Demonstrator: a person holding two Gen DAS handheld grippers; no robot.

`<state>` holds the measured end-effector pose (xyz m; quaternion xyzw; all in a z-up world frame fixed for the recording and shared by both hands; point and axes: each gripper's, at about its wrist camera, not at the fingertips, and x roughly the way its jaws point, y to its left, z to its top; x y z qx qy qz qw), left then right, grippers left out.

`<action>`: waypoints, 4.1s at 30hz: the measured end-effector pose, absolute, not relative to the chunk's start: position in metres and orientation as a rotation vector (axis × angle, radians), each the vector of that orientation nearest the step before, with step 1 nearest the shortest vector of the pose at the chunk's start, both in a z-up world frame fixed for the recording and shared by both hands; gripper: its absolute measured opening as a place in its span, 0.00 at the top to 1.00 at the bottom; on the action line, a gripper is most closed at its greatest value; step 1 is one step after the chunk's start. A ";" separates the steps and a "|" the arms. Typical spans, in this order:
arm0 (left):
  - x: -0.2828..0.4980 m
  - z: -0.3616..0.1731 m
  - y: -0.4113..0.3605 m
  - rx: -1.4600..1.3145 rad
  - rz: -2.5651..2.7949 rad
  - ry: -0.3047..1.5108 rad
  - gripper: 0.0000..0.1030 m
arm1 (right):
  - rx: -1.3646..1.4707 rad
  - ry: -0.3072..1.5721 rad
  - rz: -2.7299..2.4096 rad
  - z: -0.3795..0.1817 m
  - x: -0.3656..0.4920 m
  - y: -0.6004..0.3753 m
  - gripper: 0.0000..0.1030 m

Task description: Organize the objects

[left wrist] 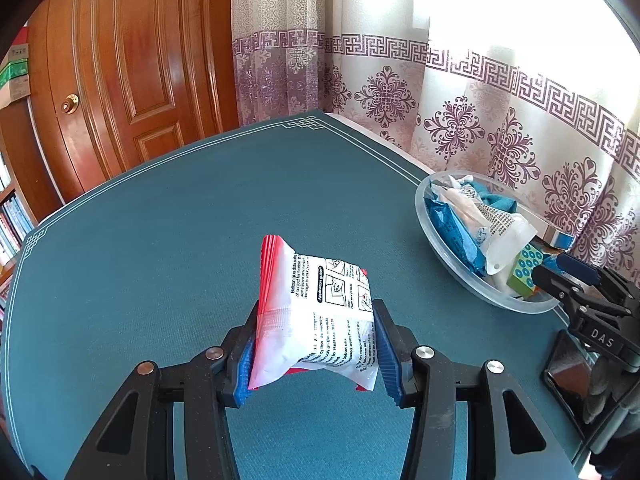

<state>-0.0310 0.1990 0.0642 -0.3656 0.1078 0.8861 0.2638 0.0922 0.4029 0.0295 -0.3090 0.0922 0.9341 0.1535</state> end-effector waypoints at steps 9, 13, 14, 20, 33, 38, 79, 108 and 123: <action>-0.025 0.070 0.236 -0.979 2.319 0.293 0.49 | -0.896 0.261 2.716 0.029 0.120 0.397 0.34; -0.023 0.074 0.257 -0.969 2.273 0.285 0.49 | -0.904 0.268 2.720 0.028 0.127 0.400 0.34; -0.022 0.076 0.263 -0.964 2.261 0.286 0.49 | -0.906 0.271 2.720 0.027 0.128 0.401 0.34; -0.018 0.090 0.300 -0.924 2.198 0.286 0.49 | -0.907 0.302 2.723 0.026 0.135 0.410 0.34; -0.013 0.097 0.370 -0.893 2.091 0.267 0.49 | -0.905 0.402 2.712 0.020 0.140 0.431 0.34; -0.016 0.093 0.389 -0.888 2.073 0.254 0.49 | -0.908 0.409 2.715 0.019 0.140 0.431 0.34; 0.026 0.086 0.284 -0.894 2.407 0.306 0.00 | -0.978 0.329 2.660 0.029 0.162 0.422 0.10; 0.044 0.071 0.295 -0.939 2.359 0.380 0.00 | -0.982 0.277 2.605 0.034 0.163 0.426 0.09; 0.046 0.071 0.298 -0.940 2.333 0.381 0.00 | -0.975 0.268 2.583 0.035 0.158 0.429 0.09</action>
